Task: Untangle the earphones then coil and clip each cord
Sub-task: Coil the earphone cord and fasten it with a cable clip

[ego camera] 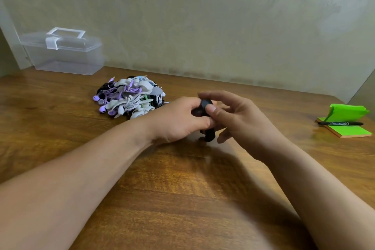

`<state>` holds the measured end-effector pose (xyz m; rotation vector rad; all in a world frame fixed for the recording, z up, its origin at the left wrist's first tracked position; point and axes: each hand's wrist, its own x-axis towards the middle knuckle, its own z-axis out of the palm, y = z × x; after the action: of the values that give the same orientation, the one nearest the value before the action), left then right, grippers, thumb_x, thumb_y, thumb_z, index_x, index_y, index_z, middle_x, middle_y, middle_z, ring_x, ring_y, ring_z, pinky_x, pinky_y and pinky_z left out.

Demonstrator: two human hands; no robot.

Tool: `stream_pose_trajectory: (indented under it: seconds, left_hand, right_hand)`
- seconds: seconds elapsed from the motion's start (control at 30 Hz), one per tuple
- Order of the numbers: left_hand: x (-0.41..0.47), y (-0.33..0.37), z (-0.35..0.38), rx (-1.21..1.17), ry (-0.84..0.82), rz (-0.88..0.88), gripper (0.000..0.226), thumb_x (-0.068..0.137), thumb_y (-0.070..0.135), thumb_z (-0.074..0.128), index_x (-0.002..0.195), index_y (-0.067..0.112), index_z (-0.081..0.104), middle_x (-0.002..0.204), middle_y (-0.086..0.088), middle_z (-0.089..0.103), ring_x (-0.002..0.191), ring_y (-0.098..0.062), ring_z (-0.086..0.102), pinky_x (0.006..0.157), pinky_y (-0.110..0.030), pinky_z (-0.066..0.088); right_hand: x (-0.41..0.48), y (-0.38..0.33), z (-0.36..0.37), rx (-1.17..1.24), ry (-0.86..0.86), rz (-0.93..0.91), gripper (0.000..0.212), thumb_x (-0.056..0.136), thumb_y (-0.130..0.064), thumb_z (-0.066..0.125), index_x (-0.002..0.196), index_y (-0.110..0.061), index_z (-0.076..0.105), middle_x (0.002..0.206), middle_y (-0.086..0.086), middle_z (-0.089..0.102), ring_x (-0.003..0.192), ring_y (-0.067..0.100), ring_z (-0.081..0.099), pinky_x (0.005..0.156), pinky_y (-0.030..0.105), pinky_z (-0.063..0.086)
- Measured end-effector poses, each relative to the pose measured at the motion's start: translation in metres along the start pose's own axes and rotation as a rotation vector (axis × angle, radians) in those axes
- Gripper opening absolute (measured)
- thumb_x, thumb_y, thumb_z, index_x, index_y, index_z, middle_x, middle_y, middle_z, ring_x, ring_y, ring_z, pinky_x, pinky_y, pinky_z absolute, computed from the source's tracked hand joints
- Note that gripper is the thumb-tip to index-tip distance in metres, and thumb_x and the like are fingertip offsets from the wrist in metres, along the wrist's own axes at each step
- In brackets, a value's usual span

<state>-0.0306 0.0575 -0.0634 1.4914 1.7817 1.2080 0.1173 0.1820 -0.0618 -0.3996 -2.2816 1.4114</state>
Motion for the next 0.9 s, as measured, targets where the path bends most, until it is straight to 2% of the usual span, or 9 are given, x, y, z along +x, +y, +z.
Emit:
stream_pose_trajectory:
  seconds: [0.1, 0.17, 0.23, 0.3, 0.37, 0.43, 0.57, 0.7, 0.9]
  left_hand:
    - [0.002, -0.004, 0.002, 0.058, 0.078, 0.026, 0.023, 0.096, 0.028, 0.070, 0.119, 0.027, 0.070, 0.109, 0.006, 0.077, 0.106, -0.008, 0.071, 0.098, -0.034, 0.055]
    - [0.003, -0.005, 0.002, 0.054, 0.101, 0.028, 0.019, 0.096, 0.027, 0.066, 0.114, 0.027, 0.071, 0.104, 0.008, 0.077, 0.100, -0.008, 0.070, 0.094, -0.041, 0.055]
    - [0.003, -0.004, 0.001, -0.004, 0.102, 0.034, 0.012, 0.098, 0.023, 0.062, 0.106, 0.025, 0.071, 0.088, 0.013, 0.072, 0.079, -0.001, 0.064, 0.074, -0.033, 0.050]
    - [0.002, -0.001, 0.000, -0.049, 0.111, 0.030, 0.015, 0.101, 0.019, 0.057, 0.106, 0.018, 0.071, 0.082, 0.012, 0.066, 0.069, 0.002, 0.057, 0.066, -0.025, 0.042]
    - [0.001, -0.001, -0.001, -0.059, 0.118, 0.024, 0.021, 0.103, 0.018, 0.052, 0.115, 0.015, 0.069, 0.088, 0.004, 0.067, 0.071, 0.002, 0.056, 0.066, -0.020, 0.044]
    - [0.002, -0.003, 0.001, -0.056, 0.113, 0.042, 0.020, 0.104, 0.022, 0.052, 0.118, 0.022, 0.066, 0.095, 0.001, 0.069, 0.074, 0.003, 0.058, 0.067, -0.018, 0.045]
    - [0.003, -0.010, 0.003, -0.019, 0.132, 0.029, 0.021, 0.095, 0.045, 0.053, 0.112, 0.033, 0.058, 0.093, 0.011, 0.066, 0.076, -0.004, 0.057, 0.075, -0.034, 0.045]
    - [0.002, -0.011, 0.006, 0.134, 0.129, 0.077, 0.014, 0.105, 0.041, 0.048, 0.115, 0.032, 0.051, 0.100, 0.007, 0.065, 0.087, -0.011, 0.059, 0.079, -0.041, 0.049]
    - [0.004, -0.012, 0.011, 0.103, 0.219, 0.116, 0.011, 0.106, 0.040, 0.049, 0.108, 0.029, 0.049, 0.095, 0.007, 0.065, 0.077, -0.007, 0.058, 0.074, -0.038, 0.049]
  right_hand:
    - [0.002, 0.002, 0.004, 0.045, 0.033, -0.031, 0.027, 0.105, -0.022, 0.061, 0.129, -0.032, 0.070, 0.101, 0.006, 0.079, 0.079, 0.022, 0.074, 0.061, 0.036, 0.060]
    - [0.001, 0.002, 0.004, 0.091, 0.047, -0.030, 0.027, 0.106, -0.021, 0.059, 0.130, -0.027, 0.070, 0.102, 0.008, 0.078, 0.083, 0.030, 0.076, 0.064, 0.039, 0.062]
    - [0.001, 0.001, 0.005, 0.143, 0.059, -0.030, 0.028, 0.108, -0.018, 0.055, 0.132, -0.023, 0.070, 0.104, 0.013, 0.077, 0.084, 0.037, 0.075, 0.066, 0.040, 0.063]
    - [0.002, 0.001, 0.005, 0.154, 0.072, -0.039, 0.027, 0.108, -0.015, 0.055, 0.129, -0.022, 0.072, 0.101, 0.017, 0.076, 0.083, 0.040, 0.075, 0.066, 0.041, 0.063]
    - [0.003, 0.001, 0.005, 0.149, 0.077, -0.038, 0.022, 0.107, -0.017, 0.059, 0.124, -0.021, 0.072, 0.096, 0.018, 0.076, 0.081, 0.042, 0.075, 0.064, 0.041, 0.063]
    - [0.005, 0.002, 0.005, 0.184, 0.077, -0.013, 0.018, 0.106, -0.018, 0.062, 0.120, -0.019, 0.071, 0.096, 0.021, 0.075, 0.078, 0.042, 0.074, 0.062, 0.039, 0.062]
    - [0.007, 0.005, 0.001, 0.304, 0.033, 0.072, 0.012, 0.105, -0.020, 0.062, 0.116, -0.020, 0.066, 0.099, 0.021, 0.072, 0.074, 0.034, 0.073, 0.061, 0.037, 0.061]
    - [0.006, 0.004, -0.007, 0.253, -0.044, 0.073, 0.014, 0.102, -0.028, 0.065, 0.113, -0.019, 0.062, 0.099, 0.017, 0.072, 0.077, 0.037, 0.074, 0.065, 0.039, 0.063]
    - [0.006, 0.001, -0.006, 0.219, 0.011, 0.055, 0.009, 0.107, -0.023, 0.059, 0.112, -0.016, 0.059, 0.093, 0.013, 0.070, 0.074, 0.031, 0.073, 0.063, 0.039, 0.061]
